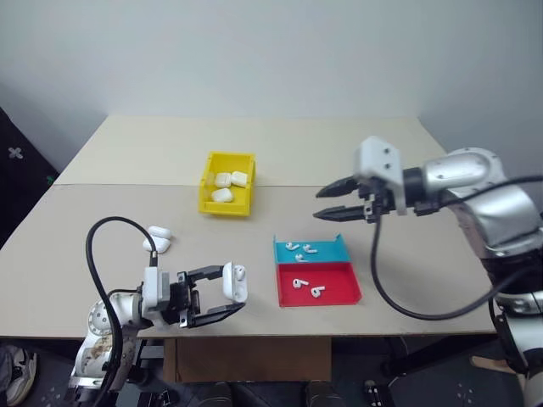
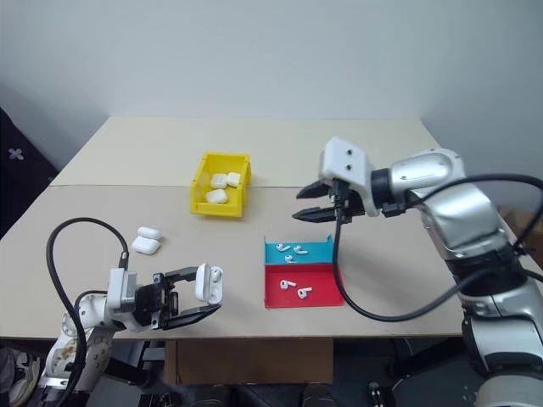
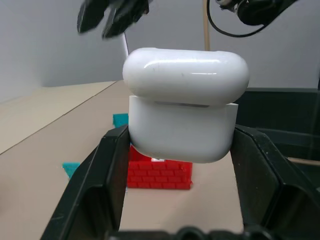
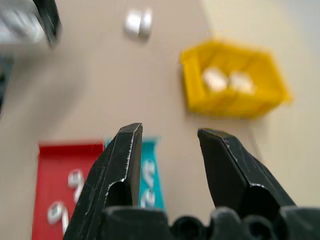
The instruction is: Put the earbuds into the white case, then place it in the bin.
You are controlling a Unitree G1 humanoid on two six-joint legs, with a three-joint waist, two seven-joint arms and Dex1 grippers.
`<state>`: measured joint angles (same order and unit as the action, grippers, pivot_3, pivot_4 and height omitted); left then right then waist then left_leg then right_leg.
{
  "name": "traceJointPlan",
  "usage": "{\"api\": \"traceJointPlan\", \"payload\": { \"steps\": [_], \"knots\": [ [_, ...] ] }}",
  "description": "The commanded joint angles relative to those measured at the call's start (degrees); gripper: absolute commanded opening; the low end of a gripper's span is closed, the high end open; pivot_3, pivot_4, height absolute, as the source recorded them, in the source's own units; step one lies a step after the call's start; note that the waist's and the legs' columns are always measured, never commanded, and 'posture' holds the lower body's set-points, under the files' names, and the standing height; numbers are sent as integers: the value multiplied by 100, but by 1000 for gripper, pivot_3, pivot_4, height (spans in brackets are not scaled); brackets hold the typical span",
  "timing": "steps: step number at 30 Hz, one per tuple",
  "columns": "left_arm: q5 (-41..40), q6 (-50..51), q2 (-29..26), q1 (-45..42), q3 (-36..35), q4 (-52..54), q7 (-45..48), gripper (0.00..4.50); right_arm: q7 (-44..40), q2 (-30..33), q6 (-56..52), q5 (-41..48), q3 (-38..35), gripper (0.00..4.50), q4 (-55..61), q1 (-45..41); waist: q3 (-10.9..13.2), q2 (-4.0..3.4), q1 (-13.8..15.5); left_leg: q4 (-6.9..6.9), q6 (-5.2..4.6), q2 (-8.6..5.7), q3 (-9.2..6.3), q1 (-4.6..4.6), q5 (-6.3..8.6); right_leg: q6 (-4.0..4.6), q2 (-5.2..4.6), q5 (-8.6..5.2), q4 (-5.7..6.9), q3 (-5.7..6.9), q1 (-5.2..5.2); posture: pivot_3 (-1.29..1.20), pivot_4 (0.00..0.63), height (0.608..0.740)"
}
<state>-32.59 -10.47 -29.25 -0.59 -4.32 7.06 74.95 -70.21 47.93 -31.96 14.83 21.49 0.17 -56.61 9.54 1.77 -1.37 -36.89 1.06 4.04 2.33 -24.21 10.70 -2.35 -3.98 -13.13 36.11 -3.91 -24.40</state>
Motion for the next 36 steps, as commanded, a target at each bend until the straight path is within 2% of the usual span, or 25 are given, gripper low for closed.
{"api": "traceJointPlan", "payload": {
  "steps": [1, 3, 9, 15, 36],
  "knots": [
    [3, -142, 69, 132, -69, 435, -262, 2760, -283, -254, -24, -739, 654, 2217, -533, -423, 0, 0, 7, 0, 0, 0, 0, -4, 0, -2, 0, 0, 1, 0, -3, 0, 150, 740],
    [54, -180, 115, 206, -47, 511, -371, 2760, -273, -491, 31, -1081, 914, 2217, -900, -560, 0, 0, 22, 0, 0, 0, 0, -8, 0, -37, 1, 20, 2, 0, -6, 0, 150, 740],
    [114, -277, 167, 445, 25, 625, -492, 2760, -89, -1118, 324, -1956, 1372, 2217, -1822, -780, 0, -1, 39, 0, 0, 0, 2, -9, 0, -40, 1, 22, 3, 2, -8, 0, 150, 740],
    [164, -319, 193, 489, 90, 683, -616, 2760, -26, -1529, 566, -2527, 1501, 2217, -2452, -788, 1, -2, 38, 0, 0, 0, 4, -8, 0, -40, 2, 23, 5, 2, -7, 0, 150, 740],
    [235, -307, 185, 434, 211, 727, -808, 2760, -244, -1751, 590, -2911, 1409, 2217, -2610, -609, 1, -3, 32, 1, 0, 0, 3, -7, 0, -40, 4, 23, 8, 2, -7, 0, 150, 740]
  ]
}}
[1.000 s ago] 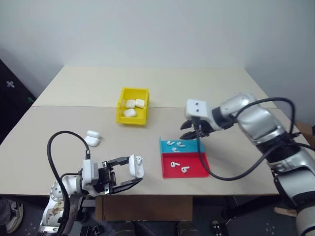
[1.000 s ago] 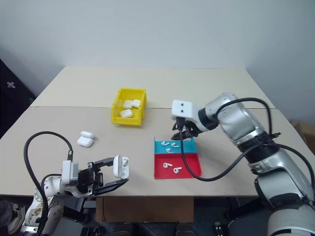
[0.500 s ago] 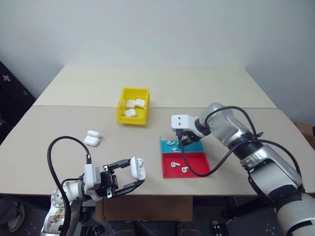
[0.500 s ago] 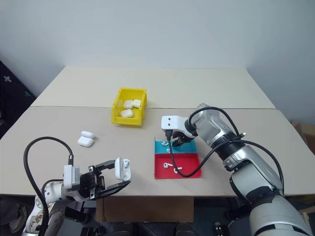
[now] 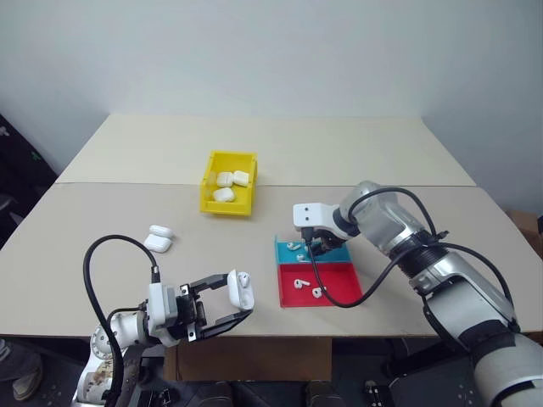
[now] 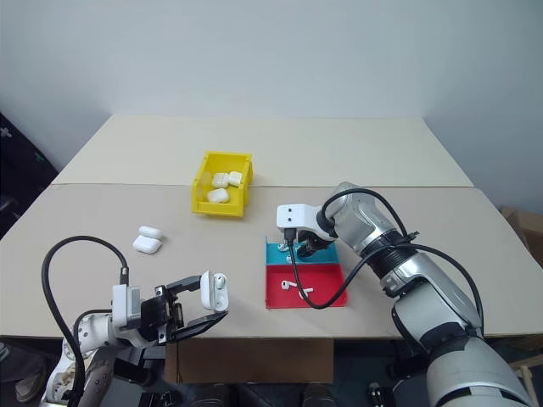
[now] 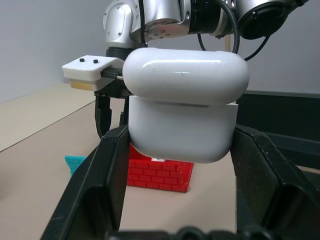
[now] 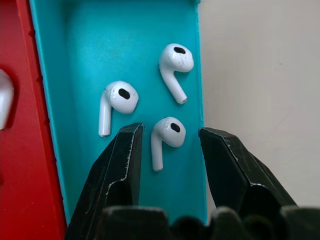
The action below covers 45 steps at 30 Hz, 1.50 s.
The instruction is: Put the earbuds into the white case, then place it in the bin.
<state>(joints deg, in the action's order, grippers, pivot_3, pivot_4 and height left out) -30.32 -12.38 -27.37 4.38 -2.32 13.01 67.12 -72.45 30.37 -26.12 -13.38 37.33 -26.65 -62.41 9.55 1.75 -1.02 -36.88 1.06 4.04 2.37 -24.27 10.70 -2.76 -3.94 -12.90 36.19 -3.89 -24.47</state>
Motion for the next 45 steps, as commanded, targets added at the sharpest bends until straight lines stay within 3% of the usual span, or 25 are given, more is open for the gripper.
{"api": "traceJointPlan", "payload": {
  "steps": [1, 3, 6, 23, 27, 37, 42, 45],
  "knots": [
    [8, -119, -5, -65, 14, 131, -28, 2760, -13, 3, 13, -96, -176, 2217, 57, -18, 0, 0, -5, 0, 0, 0, 0, 0, 0, 0, 0, 0, 0, 0, 0, 0, 150, 740],
    [19, -127, -6, -67, 22, 119, -31, 2760, 0, -14, 18, -109, -185, 2217, 21, -2, 0, 0, -4, 0, 0, 0, 0, 0, 0, 0, 1, 0, 0, 0, 0, 0, 150, 740],
    [36, -148, -7, -67, 30, 95, -19, 2760, 24, -49, 10, -135, -214, 1616, 0, 17, 0, 0, -4, 0, 0, 0, 0, 0, 0, 0, 1, 0, 0, 0, 0, 0, 150, 740],
    [95, -126, -13, -83, 23, 91, -72, 2760, 27, -122, 124, -222, -191, 1616, -89, 34, 0, -1, -6, 0, 0, 0, 0, 3, 0, 0, 1, 0, 1, 0, 2, 0, 150, 740],
    [58, -72, -51, -64, 23, 135, -41, 2760, 5, -151, 91, -243, -187, 795, -103, 46, -1, -1, -7, 0, 0, 1, 0, 3, 0, 0, 1, 0, 2, 0, 2, 0, 150, 740],
    [57, -52, -14, -118, 45, 122, -99, 2760, 21, -34, 174, -317, -263, 795, 98, 104, -1, -1, -3, 0, 0, 1, -1, 5, 0, 0, 2, 0, 1, 0, 5, 0, 150, 740],
    [-125, 83, 91, -363, 18, 212, -256, 2760, 100, 370, -369, 143, -1233, 795, 1136, 110, 0, -2, 30, -1, 0, 0, 0, 0, 0, -1, 0, 1, -1, 1, 3, 0, 150, 740],
    [-219, 175, 152, -568, 40, 202, -314, 2760, 314, 485, -941, 980, -2485, 795, 2091, 317, 1, -2, 30, 0, 0, 1, -2, -3, 0, -3, 1, 0, -1, 1, 0, 0, 150, 740]
  ]
}}
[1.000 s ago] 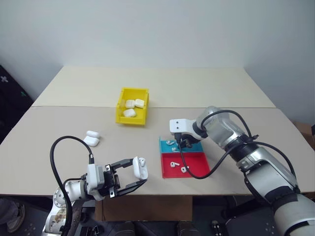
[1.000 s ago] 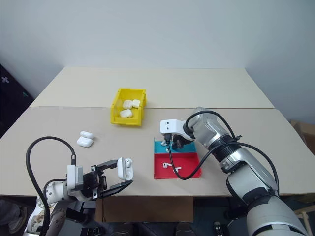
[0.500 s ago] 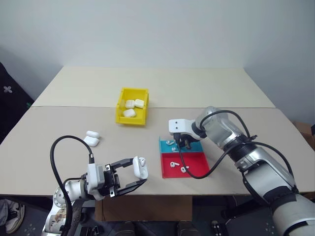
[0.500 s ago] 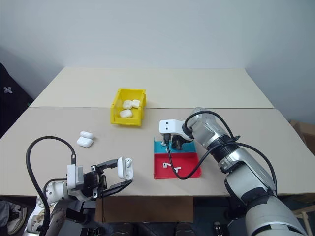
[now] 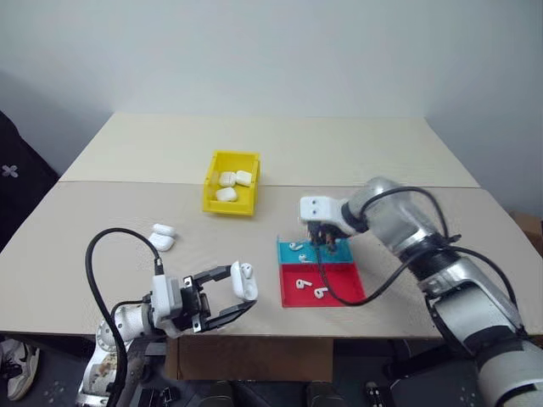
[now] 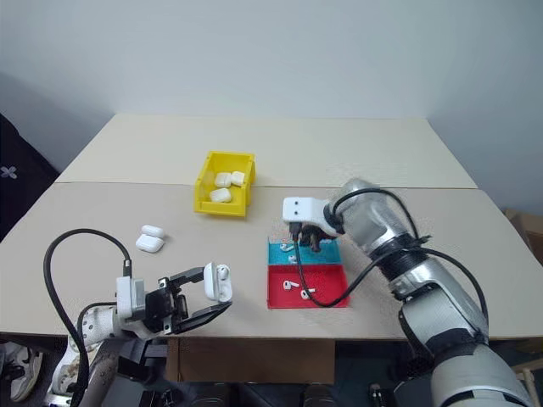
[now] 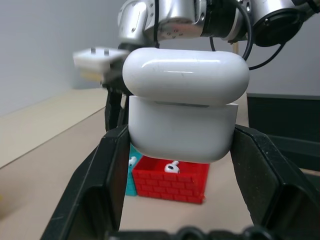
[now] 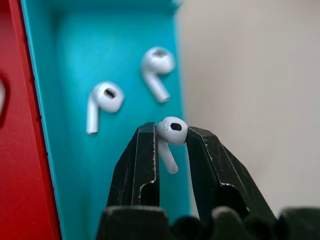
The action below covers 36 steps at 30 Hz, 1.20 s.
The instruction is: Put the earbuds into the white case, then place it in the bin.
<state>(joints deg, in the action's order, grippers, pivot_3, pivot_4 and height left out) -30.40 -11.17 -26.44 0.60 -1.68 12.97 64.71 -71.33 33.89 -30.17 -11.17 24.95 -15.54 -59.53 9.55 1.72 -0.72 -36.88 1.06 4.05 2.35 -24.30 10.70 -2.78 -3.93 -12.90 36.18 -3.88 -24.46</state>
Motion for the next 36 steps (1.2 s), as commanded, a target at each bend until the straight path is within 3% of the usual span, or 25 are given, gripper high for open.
{"api": "traceJointPlan", "payload": {
  "steps": [1, 4, 7, 10, 15, 19, 26, 36],
  "knots": [
    [-248, 109, 89, -304, 2, 197, -103, 2760, 382, 91, -578, 1125, -1826, 795, 1391, 194, 0, 0, 5, 1, 0, 0, -1, 1, 0, 0, 0, 0, 0, 0, 1, 0, 150, 740],
    [-324, 272, 181, -616, 62, 143, -172, 2760, 997, -299, -296, 2023, -3122, 795, 2409, 713, -1, 1, 3, 2, 0, 0, -8, 5, 0, -2, 0, -1, -6, 7, 13, 0, 150, 740],
    [-358, 448, 328, -1065, 194, -2, -176, 2760, 1563, -905, -1063, 3628, -4555, 795, 3728, 1256, -2, 3, 8, 1, 0, 0, -11, 8, 0, -4, 2, 0, -3, 9, 19, 0, 150, 740],
    [-396, 640, 502, -1377, 291, -92, -241, 2760, 2194, -1245, -1604, 4639, -5001, 795, 4683, 1948, -3, 3, 2, -3, 0, -1, -16, 8, 0, -6, 2, 2, -2, 9, 24, 0, 150, 740],
    [-413, 1111, 577, -1773, 437, -242, -298, 2760, 2817, -2033, -1025, 5637, -4966, 795, 5886, 3521, -4, 0, -58, -1, 0, 1, -21, 16, 0, -6, 11, 2, 4, 5, 25, 0, 150, 740],
    [-368, 1191, 726, -1990, 539, -390, -253, 2760, 2820, -2113, -547, 5529, -4325, 795, 6183, 4279, -9, -9, -84, -5, 0, 1, -28, 16, -1, -12, 15, -1, 3, 4, 27, 0, 150, 740],
    [-396, 1166, 796, -2141, 529, -546, -9, 2760, 2831, -2239, 147, 5527, -3553, 795, 5993, 4868, -10, -11, -121, -7, -2, 1, -41, 21, -5, -31, 22, -10, 3, 2, 32, 0, 150, 740],
    [-403, 1020, 885, -2021, 493, -523, 212, 2760, 2336, -1755, 706, 5424, -2931, 795, 5331, 4809, -10, -10, -142, -7, -2, 1, -41, 20, -5, -30, 22, -9, -1, 2, 32, 0, 150, 740]
  ]
}}
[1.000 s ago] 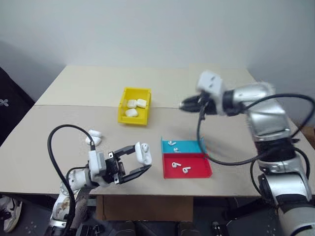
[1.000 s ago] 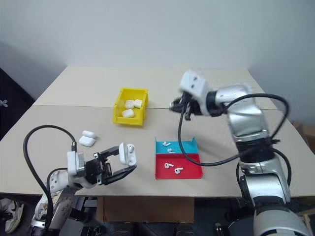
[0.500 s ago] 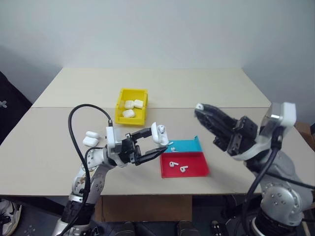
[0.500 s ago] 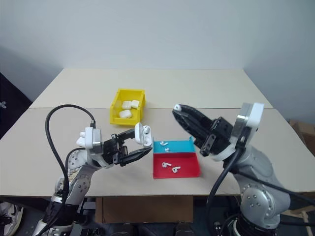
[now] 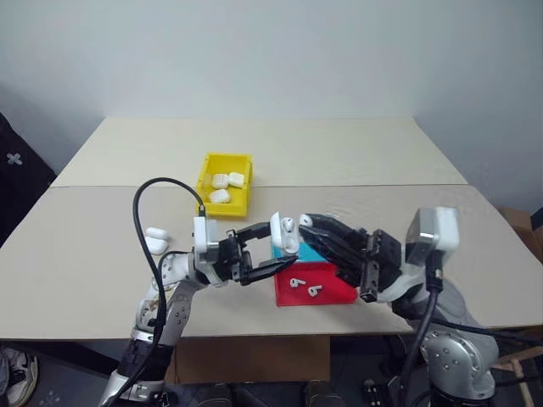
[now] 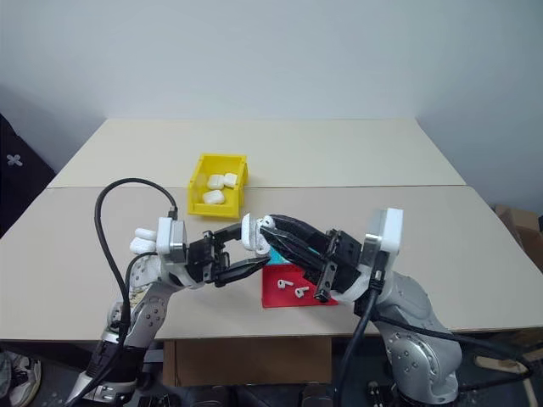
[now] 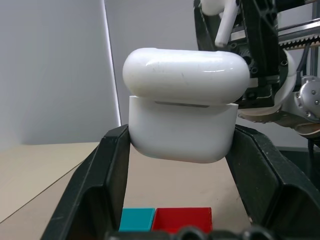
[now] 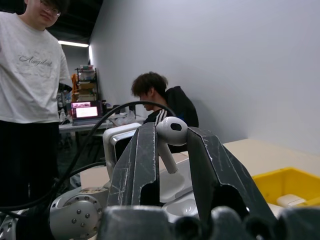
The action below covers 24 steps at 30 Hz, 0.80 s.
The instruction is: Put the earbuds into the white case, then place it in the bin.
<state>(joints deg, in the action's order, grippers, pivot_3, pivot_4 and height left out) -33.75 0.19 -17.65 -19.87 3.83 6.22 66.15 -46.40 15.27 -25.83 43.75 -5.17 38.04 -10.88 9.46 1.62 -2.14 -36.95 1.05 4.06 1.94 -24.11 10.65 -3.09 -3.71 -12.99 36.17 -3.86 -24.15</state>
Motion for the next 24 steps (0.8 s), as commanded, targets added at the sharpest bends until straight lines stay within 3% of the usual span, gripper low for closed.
{"api": "traceJointPlan", "payload": {
  "steps": [1, 24],
  "knots": [
    [-65, -124, 8, 43, -60, 169, 64, 2760, -182, 150, 321, -88, 122, 795, -67, -55, 0, 0, 1, 0, 0, 0, 0, 0, 0, 0, 0, 0, 0, 0, 0, 0, 150, 740],
    [-34, -222, 143, 53, -18, 181, 93, 2760, -231, 504, 897, -506, 606, 795, -348, 222, 0, 0, 11, 0, 0, 0, 0, -1, 0, -1, 0, 0, -2, 0, 0, 0, 150, 740]
  ]
}}
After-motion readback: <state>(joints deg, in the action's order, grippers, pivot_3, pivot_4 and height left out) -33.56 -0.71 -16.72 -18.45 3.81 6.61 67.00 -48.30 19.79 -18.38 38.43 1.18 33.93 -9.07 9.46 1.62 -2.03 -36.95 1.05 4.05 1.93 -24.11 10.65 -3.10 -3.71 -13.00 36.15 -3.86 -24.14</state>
